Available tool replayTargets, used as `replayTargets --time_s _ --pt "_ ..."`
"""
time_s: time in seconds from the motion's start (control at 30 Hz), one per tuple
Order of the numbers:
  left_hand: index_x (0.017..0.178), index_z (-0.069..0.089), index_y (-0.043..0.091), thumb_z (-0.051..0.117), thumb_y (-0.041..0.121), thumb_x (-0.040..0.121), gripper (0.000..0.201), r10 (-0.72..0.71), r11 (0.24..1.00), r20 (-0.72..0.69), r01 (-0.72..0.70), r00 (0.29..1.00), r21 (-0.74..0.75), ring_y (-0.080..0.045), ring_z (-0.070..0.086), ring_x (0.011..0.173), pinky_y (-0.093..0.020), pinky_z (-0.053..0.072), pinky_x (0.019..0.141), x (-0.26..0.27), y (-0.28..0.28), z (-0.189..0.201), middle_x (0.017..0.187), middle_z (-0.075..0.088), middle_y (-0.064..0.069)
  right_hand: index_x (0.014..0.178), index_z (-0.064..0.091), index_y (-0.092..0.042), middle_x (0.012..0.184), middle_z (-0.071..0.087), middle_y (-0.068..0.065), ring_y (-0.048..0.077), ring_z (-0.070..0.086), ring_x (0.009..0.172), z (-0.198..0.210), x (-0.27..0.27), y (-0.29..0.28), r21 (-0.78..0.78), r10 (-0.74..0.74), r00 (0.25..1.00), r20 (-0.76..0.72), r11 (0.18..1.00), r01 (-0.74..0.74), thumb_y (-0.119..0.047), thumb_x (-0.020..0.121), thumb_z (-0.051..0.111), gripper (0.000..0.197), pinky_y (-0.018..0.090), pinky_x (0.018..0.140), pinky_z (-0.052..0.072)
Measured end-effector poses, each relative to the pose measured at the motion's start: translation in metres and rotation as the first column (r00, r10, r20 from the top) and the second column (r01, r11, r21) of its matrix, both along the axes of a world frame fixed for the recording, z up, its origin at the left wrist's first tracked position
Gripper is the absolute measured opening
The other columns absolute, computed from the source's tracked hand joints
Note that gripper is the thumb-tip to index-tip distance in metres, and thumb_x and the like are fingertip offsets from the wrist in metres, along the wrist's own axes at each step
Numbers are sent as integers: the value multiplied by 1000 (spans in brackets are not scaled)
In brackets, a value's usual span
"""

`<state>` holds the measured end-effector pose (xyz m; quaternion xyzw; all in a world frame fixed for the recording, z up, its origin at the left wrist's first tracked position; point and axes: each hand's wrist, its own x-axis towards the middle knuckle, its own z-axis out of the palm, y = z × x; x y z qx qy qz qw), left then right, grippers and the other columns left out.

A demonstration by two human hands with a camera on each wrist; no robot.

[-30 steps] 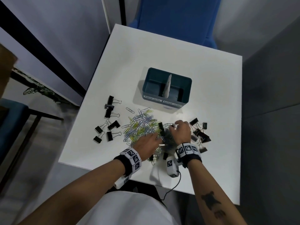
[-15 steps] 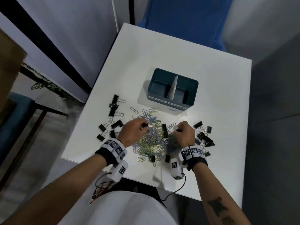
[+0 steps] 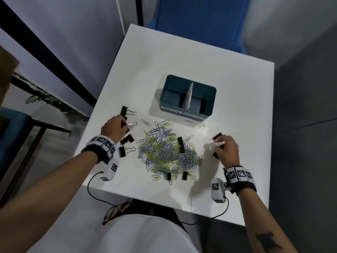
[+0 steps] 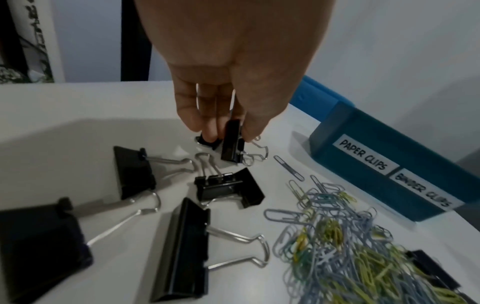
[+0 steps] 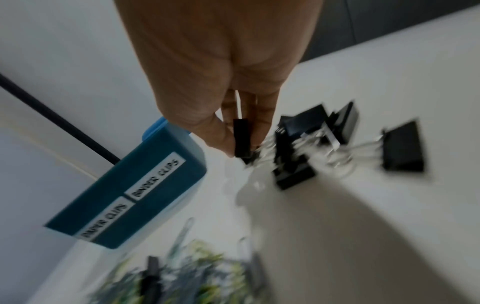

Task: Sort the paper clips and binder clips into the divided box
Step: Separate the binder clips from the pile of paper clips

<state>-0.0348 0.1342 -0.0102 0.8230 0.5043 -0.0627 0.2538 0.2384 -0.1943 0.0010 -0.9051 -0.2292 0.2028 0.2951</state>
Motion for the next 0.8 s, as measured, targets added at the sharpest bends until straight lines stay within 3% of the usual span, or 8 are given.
replayTargets --time_s 0.1,0.2,0.27,0.4,0.53,0.63,0.73,0.8 --pt "107 58 13 63 23 85 24 -85 988 -14 86 996 127 -31 46 109 -45 47 76 3 -12 5 113 52 -11 87 64 -21 105 48 1 28 60 80 -1 9 -17 -100 -18 999 38 995 22 7 75 60 30 39 73 54" --pt "107 61 9 66 17 83 25 -273 944 84 250 958 214 -30 47 106 -44 50 74 7 -39 11 110 54 -12 95 66 -16 110 49 9 32 57 94 -3 12 -28 -163 -30 999 38 986 35 8 77 58 31 33 80 46" --pt "105 61 12 64 19 85 21 -473 873 123 445 872 202 -23 49 98 -37 49 74 9 -65 13 104 58 -6 98 65 -15 110 50 10 33 55 98 -3 9 -31 -177 -44 997 62 983 54 3 78 59 28 35 80 46" --pt "98 60 13 63 20 87 13 -796 605 146 773 587 190 -13 48 78 -28 49 63 9 -120 5 90 56 -1 99 65 -10 109 52 15 37 49 102 -2 -8 -33 -169 32 971 236 986 8 1 75 65 26 42 77 50" --pt "116 53 14 58 30 89 32 -916 396 107 914 387 84 -14 51 82 -31 53 70 6 -164 -2 101 55 -3 101 62 -15 114 53 6 21 54 98 -2 -51 -31 -157 275 951 144 955 -252 -11 82 71 21 33 79 52" --pt "115 49 13 68 23 82 39 -965 260 61 962 256 87 -23 51 93 -37 51 69 2 -182 -8 118 52 -10 105 64 -18 109 58 -1 12 59 79 -4 -88 -33 -158 515 857 24 848 -505 -24 84 72 23 28 71 56" --pt "105 49 14 69 8 78 34 -978 197 -39 967 206 160 -26 48 96 -40 50 65 1 -189 -16 118 51 -12 114 60 -20 111 59 0 18 62 82 -14 -114 -34 -223 647 762 8 744 -630 -31 79 75 39 28 63 52" --pt "103 50 14 70 6 76 35 -973 214 -46 962 224 169 -26 48 98 -39 50 64 4 -188 -17 119 51 -11 114 56 -21 111 55 1 21 61 84 -21 -124 -31 -253 644 765 23 744 -618 -31 78 75 42 24 57 43"
